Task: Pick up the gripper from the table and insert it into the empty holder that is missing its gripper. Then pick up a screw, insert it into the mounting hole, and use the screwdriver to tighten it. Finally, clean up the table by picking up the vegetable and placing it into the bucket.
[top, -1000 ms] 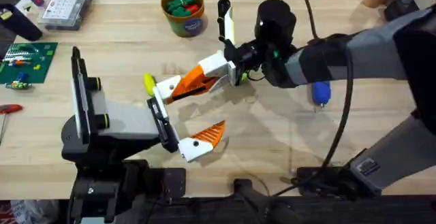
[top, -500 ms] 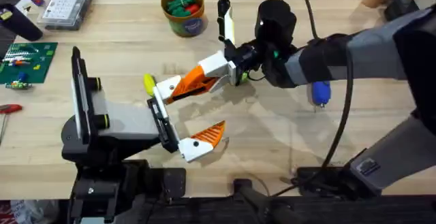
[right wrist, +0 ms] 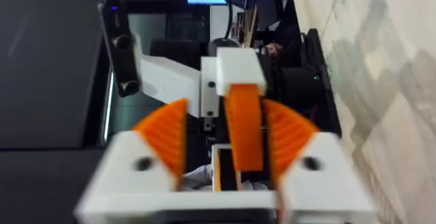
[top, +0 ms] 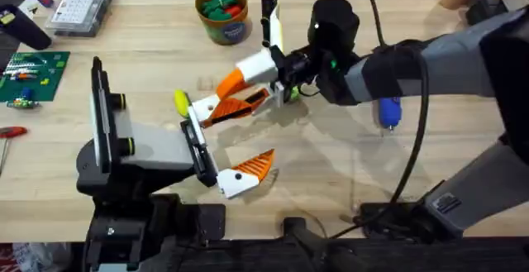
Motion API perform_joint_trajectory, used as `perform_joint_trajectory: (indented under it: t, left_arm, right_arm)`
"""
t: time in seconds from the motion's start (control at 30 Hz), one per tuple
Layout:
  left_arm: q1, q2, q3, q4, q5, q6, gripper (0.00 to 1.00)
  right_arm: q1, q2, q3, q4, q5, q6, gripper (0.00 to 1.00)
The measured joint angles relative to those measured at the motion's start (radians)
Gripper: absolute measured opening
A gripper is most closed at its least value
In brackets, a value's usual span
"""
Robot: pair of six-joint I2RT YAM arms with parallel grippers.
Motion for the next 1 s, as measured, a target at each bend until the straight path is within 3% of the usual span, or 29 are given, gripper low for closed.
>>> perform_joint_trajectory:
  t: [0.07, 0.13, 0.7, 1.0]
  left_arm:
    - [-0.001, 0.000, 0.000, -0.001, 0.007, -0.001, 0.986]
    - [-0.001, 0.000, 0.000, -0.001, 0.011, -0.001, 0.986]
    - [-0.001, 0.000, 0.000, -0.002, 0.015, -0.001, 0.986]
    - [-0.001, 0.000, 0.000, -0.002, 0.015, -0.001, 0.986]
  right_arm:
    - [0.002, 0.000, 0.007, 0.004, -0.002, -0.001, 0.923]
    - [0.004, 0.000, 0.009, 0.004, -0.002, 0.000, 0.992]
    - [0.001, 0.000, 0.011, -0.076, 0.052, 0.003, 0.996]
    - [-0.059, 0.000, 0.012, -0.064, 0.190, -0.076, 0.996]
